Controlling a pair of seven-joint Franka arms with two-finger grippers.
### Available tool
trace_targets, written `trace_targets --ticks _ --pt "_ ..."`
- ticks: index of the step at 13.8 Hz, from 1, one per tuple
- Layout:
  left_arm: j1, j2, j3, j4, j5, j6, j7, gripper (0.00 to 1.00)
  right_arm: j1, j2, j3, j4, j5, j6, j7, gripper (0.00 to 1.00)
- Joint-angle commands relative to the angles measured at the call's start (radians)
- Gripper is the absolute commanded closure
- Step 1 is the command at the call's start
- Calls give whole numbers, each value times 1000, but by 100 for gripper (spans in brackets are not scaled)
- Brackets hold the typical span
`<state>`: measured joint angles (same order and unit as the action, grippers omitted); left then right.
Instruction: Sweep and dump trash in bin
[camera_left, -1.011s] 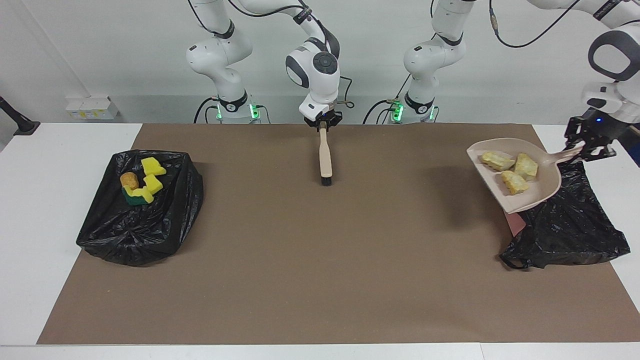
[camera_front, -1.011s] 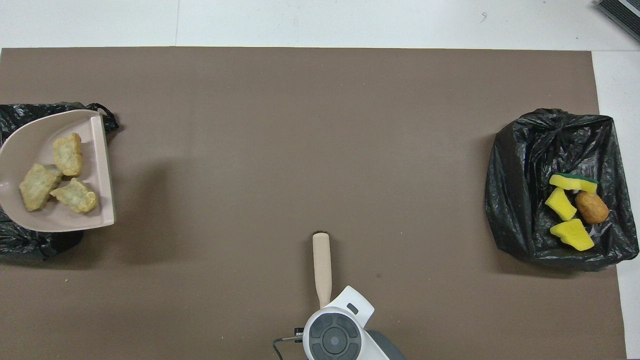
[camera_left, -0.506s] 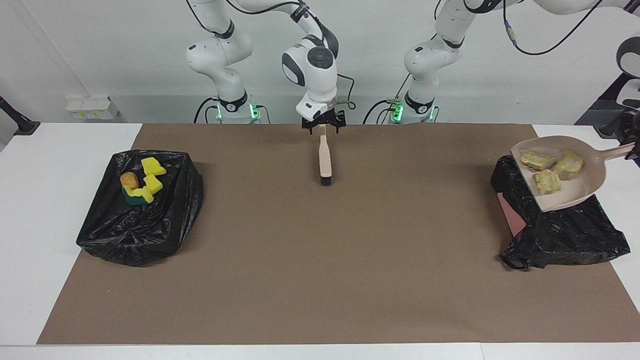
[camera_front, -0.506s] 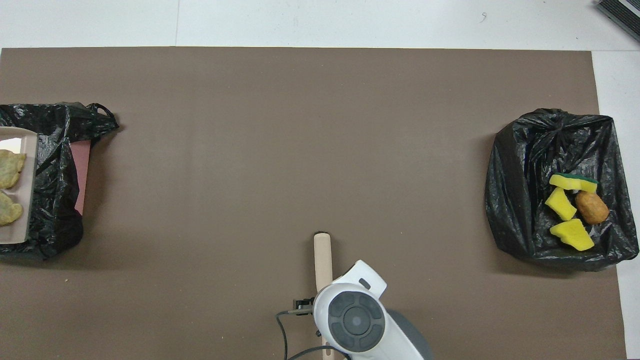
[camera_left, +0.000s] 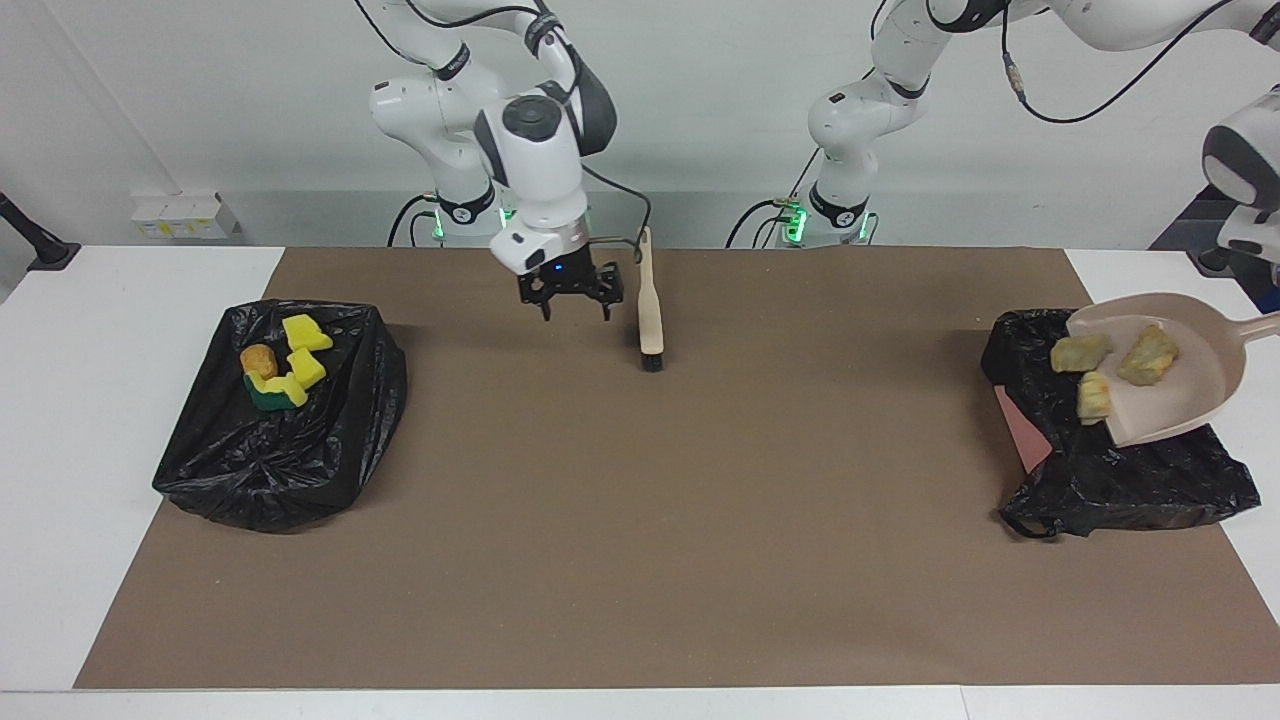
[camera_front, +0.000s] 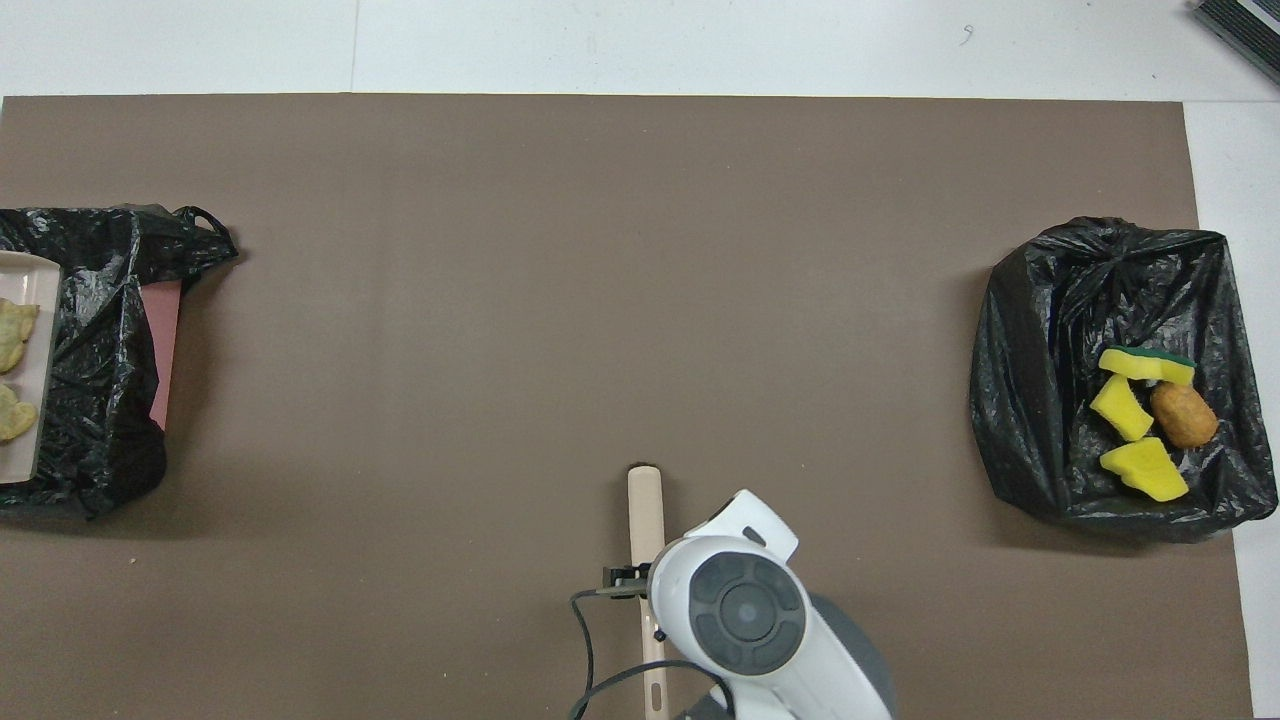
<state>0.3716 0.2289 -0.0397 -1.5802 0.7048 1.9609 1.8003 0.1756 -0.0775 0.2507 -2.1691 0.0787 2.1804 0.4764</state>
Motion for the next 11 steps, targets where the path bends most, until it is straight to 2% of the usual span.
trace_targets --ticks 1,2,4,5,9,11 --pt "-20 -28 9 -26 132 4 -62 100 -97 25 10 61 -52 -19 -56 0" --pt "-22 -31 9 -26 184 4 -77 100 -125 24 -2 64 -65 -19 -82 0" --pt "-32 -39 9 -24 287 4 -96 100 -125 18 -92 93 -68 -24 -125 0" --pt "-33 -40 9 -20 297 6 -96 100 -122 18 -137 127 -69 -40 -149 0" --pt "-43 -82 0 -20 271 -5 -98 100 -114 16 -257 285 -109 -235 -307 0" --pt "-100 -83 0 -20 224 -57 -99 100 -114 10 -289 381 -126 -347 -350 0"
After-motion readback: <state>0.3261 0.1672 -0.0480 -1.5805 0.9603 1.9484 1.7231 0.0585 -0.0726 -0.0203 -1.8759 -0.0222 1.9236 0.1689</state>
